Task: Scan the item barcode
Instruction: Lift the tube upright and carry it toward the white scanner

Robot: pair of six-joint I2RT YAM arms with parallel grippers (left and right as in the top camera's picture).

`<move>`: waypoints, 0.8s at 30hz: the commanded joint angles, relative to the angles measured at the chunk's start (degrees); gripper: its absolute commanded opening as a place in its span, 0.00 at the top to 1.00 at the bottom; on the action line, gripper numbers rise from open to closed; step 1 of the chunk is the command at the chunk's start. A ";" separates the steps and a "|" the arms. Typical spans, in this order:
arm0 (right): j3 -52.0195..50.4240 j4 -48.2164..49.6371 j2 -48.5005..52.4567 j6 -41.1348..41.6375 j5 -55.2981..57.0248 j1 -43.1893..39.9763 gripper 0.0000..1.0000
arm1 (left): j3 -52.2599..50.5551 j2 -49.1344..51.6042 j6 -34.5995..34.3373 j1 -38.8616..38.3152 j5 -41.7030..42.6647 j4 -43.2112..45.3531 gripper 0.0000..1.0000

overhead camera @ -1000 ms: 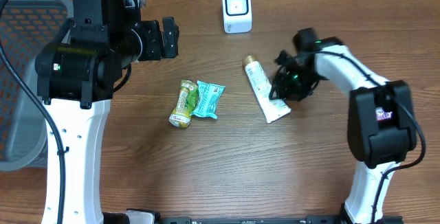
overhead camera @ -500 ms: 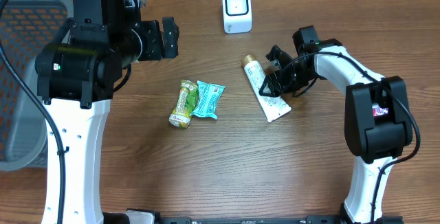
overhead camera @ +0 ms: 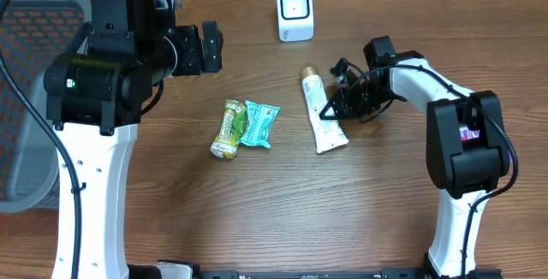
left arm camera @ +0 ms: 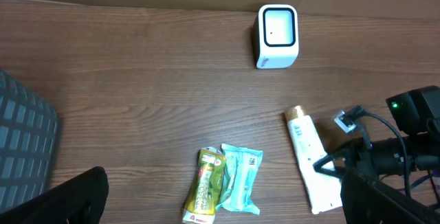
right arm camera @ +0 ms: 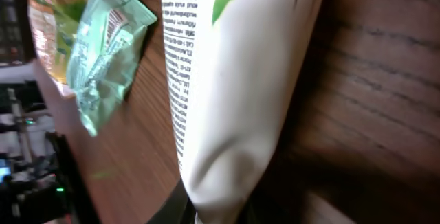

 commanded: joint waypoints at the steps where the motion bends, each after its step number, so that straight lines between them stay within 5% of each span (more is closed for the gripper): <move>1: 1.46 -0.85 0.31 3.26 -10.60 -1.22 0.96 | 0.04 0.33 0.48 0.22 -0.20 0.09 0.00; 16: 2.67 0.09 -33.97 6.60 -22.75 -1.42 0.96 | 0.04 0.33 0.48 0.22 -0.20 0.09 0.01; 24: 2.67 1.73 -42.25 9.75 -21.97 -1.31 0.96 | 0.04 0.33 0.48 0.22 -0.20 0.09 0.00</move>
